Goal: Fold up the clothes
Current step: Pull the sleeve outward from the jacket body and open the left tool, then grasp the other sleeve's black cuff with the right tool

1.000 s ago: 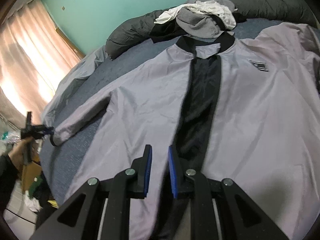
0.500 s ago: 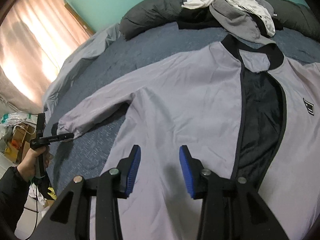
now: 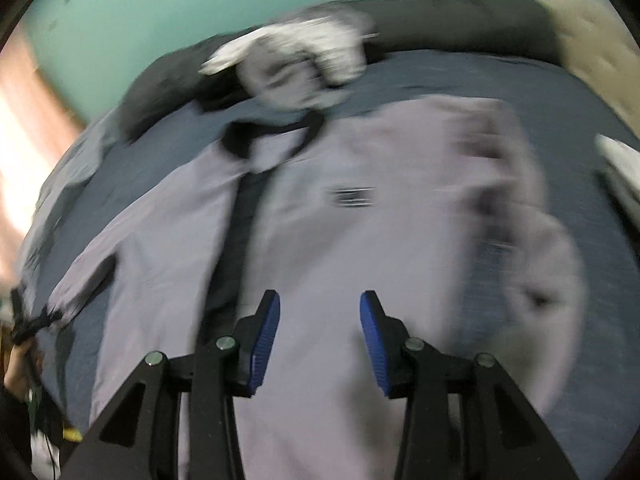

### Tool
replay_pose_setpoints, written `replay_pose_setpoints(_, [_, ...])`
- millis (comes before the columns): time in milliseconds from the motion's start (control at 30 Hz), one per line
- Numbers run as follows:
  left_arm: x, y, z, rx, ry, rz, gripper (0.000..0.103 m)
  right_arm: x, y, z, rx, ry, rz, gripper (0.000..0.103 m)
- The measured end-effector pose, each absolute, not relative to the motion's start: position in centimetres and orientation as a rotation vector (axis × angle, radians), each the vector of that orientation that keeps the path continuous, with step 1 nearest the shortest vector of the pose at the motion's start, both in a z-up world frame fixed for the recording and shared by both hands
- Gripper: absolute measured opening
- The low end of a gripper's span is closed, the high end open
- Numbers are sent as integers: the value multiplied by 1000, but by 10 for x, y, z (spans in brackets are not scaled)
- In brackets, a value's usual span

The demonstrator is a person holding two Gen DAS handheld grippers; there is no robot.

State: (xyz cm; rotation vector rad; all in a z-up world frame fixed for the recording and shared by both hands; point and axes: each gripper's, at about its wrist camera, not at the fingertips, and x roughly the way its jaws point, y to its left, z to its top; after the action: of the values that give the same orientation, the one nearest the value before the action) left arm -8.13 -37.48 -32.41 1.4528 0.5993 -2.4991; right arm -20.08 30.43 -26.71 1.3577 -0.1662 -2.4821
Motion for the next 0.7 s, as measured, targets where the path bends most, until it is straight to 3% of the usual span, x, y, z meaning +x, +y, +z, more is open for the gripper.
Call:
replay_pose_setpoints(300, [-86, -334, -302, 1458, 611, -2551, 51, -175, 397, -273, 1491, -250, -2572, 50])
replay_pose_setpoints(433, [-89, -309, -289, 1478, 572, -2587, 53, -174, 399, -289, 1547, -348, -2492, 53])
replay_pose_setpoints(700, [-94, -266, -269, 1520, 490, -2660, 54, -186, 369, -311, 1640, -267, -2515, 55])
